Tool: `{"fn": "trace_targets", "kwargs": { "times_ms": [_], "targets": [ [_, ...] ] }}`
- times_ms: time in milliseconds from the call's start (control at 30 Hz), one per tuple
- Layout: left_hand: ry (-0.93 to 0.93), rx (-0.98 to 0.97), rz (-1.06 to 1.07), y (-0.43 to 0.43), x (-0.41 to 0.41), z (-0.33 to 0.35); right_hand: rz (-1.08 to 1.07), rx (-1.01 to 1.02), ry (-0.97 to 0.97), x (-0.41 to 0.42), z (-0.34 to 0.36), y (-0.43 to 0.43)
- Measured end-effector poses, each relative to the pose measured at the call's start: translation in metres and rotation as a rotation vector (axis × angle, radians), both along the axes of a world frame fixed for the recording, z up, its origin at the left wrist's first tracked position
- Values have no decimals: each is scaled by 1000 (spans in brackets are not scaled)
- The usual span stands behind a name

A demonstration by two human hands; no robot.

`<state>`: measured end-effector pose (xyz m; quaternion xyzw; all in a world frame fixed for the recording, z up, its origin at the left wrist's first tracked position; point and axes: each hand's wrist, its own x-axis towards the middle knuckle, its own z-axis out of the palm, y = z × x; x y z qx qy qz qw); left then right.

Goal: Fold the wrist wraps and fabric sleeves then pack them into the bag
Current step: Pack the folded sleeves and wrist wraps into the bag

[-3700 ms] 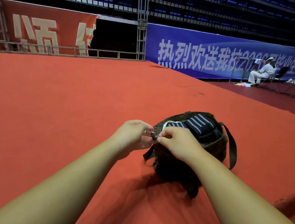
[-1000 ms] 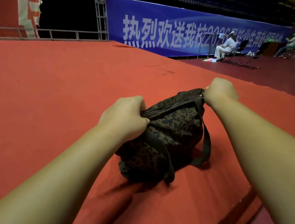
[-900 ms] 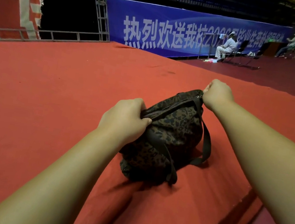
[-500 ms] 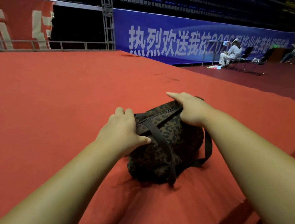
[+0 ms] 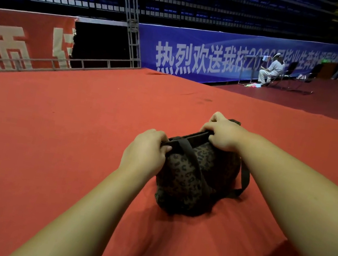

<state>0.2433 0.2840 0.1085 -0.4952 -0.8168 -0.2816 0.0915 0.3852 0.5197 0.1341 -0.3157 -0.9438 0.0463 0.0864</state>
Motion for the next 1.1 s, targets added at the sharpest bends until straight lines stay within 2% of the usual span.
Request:
{"fn": "trace_targets", "kwargs": {
  "times_ms": [200,333,667,867,1100],
  "targets": [
    [-92,-71,57,15,-7,9,18,63,22,6,0,20],
    [-145,-134,77,23,-13,3,9,51,161,7,-4,24],
    [-66,-32,2,29,3,39,-70,48,461,35,11,17],
    [19,75,-100,21,44,74,-129,77,563,80,39,0],
    [42,105,-233,23,116,95,-223,117,599,172,59,-15]
  ]
}}
